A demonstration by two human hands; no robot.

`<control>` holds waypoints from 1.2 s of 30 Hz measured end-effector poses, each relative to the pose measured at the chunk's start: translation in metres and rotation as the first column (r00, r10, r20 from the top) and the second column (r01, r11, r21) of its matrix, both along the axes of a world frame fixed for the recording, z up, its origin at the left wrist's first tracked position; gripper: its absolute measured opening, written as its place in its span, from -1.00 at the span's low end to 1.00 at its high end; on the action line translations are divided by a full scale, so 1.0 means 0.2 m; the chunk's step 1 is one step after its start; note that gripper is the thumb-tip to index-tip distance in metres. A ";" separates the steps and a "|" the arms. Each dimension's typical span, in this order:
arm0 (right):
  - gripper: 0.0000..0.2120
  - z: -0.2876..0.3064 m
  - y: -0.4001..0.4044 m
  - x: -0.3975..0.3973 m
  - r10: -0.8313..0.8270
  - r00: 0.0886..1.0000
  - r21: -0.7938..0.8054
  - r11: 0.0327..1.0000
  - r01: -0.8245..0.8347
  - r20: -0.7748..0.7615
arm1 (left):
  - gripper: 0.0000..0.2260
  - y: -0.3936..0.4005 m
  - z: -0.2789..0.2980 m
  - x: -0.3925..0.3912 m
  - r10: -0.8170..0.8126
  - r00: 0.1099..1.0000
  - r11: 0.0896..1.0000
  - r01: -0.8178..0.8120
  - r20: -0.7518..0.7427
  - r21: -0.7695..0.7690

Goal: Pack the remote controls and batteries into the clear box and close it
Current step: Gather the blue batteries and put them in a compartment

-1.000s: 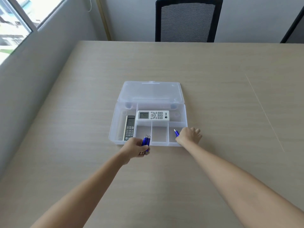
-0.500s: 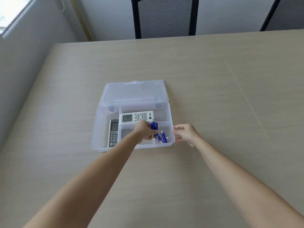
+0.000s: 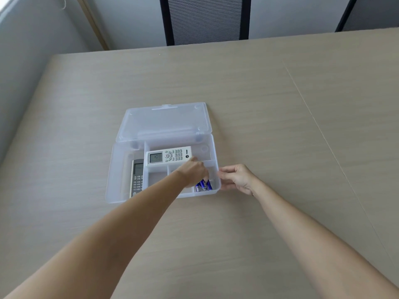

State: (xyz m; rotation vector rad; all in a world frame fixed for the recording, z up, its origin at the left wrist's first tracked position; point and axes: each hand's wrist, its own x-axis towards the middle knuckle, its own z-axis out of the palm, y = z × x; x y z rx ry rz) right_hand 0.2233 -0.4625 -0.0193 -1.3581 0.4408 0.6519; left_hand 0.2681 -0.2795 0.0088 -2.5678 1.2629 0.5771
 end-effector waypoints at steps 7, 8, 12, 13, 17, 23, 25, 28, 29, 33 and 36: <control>-0.68 0.00 0.01 0.01 -0.004 1.000 -0.031 1.000 0.004 -0.009 | -0.60 0.03 0.11 0.02 0.177 0.950 0.978 -0.198 -0.257 -0.059; -0.67 0.00 0.01 0.01 -0.003 1.000 -0.033 0.999 0.003 -0.010 | -0.58 0.06 0.14 0.01 0.242 0.936 0.945 -0.287 -0.255 -0.155; -0.64 0.00 0.01 0.00 -0.001 1.000 -0.069 0.998 0.001 -0.002 | -0.64 0.30 0.13 -0.06 0.588 0.792 0.619 -0.572 -0.166 -0.538; -0.64 0.00 0.01 0.01 0.000 1.000 -0.079 0.997 0.000 0.001 | -0.68 0.37 0.10 -0.11 0.638 0.755 0.568 -0.594 -0.152 -0.569; -0.59 0.01 0.01 0.02 0.022 1.000 -0.095 0.995 -0.024 -0.014 | -0.74 0.44 0.00 -0.32 0.530 0.846 0.722 -0.489 -0.062 -0.490; -0.60 0.03 0.03 0.01 0.026 0.999 -0.118 0.993 -0.028 -0.022 | -0.61 0.11 -0.01 -0.24 0.363 0.929 0.897 -0.369 -0.072 -0.242; -0.59 0.04 0.03 0.00 0.024 0.999 -0.117 0.993 -0.027 -0.027 | -0.62 0.05 -0.01 -0.20 0.343 0.939 0.931 -0.344 -0.024 -0.121; -0.60 0.04 0.03 0.01 0.023 0.999 -0.122 0.992 -0.027 -0.037 | -0.67 0.01 -0.01 -0.15 0.312 0.949 0.950 -0.311 0.043 -0.023; -0.60 0.03 0.03 0.01 0.023 0.999 -0.120 0.992 -0.027 -0.038 | -0.69 0.01 -0.01 -0.13 0.291 0.953 0.957 -0.289 0.083 -0.033; -0.59 0.02 0.02 0.01 0.014 0.999 -0.107 0.994 -0.019 -0.050 | -0.72 0.07 -0.06 -0.11 0.228 0.957 0.969 -0.206 0.177 -0.135; -0.58 0.01 0.02 0.02 0.019 0.998 -0.098 0.995 -0.024 -0.055 | -0.61 0.09 -0.04 -0.15 0.369 0.928 0.891 -0.339 0.046 -0.302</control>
